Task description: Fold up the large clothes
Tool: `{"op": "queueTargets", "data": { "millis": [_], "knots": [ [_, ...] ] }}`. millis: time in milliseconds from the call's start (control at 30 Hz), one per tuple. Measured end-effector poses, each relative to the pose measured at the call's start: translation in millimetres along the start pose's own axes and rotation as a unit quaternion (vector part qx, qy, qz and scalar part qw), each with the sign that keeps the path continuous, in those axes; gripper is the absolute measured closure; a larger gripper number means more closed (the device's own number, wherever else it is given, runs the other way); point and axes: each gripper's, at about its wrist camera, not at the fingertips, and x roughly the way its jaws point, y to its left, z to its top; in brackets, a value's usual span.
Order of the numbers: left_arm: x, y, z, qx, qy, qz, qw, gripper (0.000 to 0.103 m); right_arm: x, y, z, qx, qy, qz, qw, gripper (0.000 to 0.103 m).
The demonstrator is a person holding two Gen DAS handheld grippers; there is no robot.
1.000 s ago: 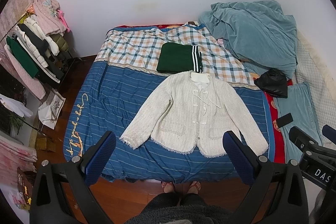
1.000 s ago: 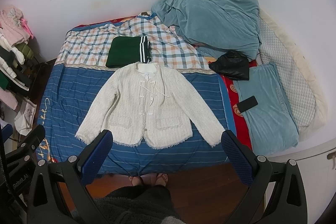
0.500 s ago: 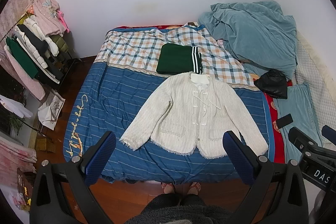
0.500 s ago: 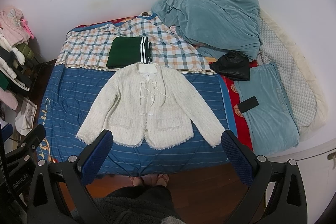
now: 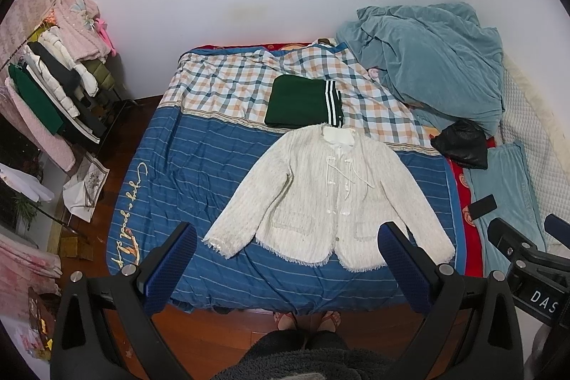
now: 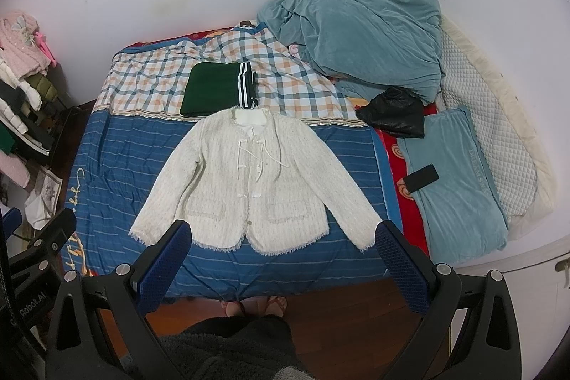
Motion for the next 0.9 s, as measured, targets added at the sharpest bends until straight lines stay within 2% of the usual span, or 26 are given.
{"op": "queueTargets", "data": {
  "millis": [200, 333, 467, 567, 700, 767, 867, 900],
  "knots": [
    [7.9, -3.2, 9.4, 0.001, 0.001, 0.001, 1.0000, 0.000, 3.0, 4.6, 9.3, 0.003, 0.007, -0.001, 1.000, 0.000],
    [42.7, 4.0, 29.3, 0.003, 0.002, 0.009, 1.0000, 0.000, 24.9, 9.1, 19.0, 0.016, 0.016, 0.007, 1.000, 0.000],
    [87.1, 7.5, 38.9, 0.006, -0.007, 0.023, 0.9997, 0.000, 67.8, 2.1, 21.6, 0.043, 0.020, 0.029, 0.998, 0.000],
    [132.0, 2.8, 42.6, 0.021, -0.007, 0.032, 0.9993, 0.000, 112.2, -15.8, 19.3, 0.096, 0.035, 0.039, 0.994, 0.000],
    [201.1, -14.0, 41.0, 0.037, 0.017, 0.049, 0.9980, 0.000, 192.1, -59.9, 4.5, 0.179, 0.056, 0.007, 0.982, 0.000],
    [241.7, -27.5, 37.6, 0.040, 0.034, 0.061, 0.9968, 0.000, 240.9, -87.9, -7.2, 0.219, 0.074, -0.005, 0.973, 0.004],
    [300.4, -47.6, 27.4, 0.043, 0.066, 0.081, 0.9936, 0.000, 320.3, -134.0, -38.2, 0.292, 0.110, 0.002, 0.950, 0.014],
    [315.6, -52.9, 22.1, 0.042, 0.074, 0.086, 0.9927, 0.000, 356.1, -153.5, -54.3, 0.326, 0.131, 0.008, 0.936, 0.015]
  ]
}}
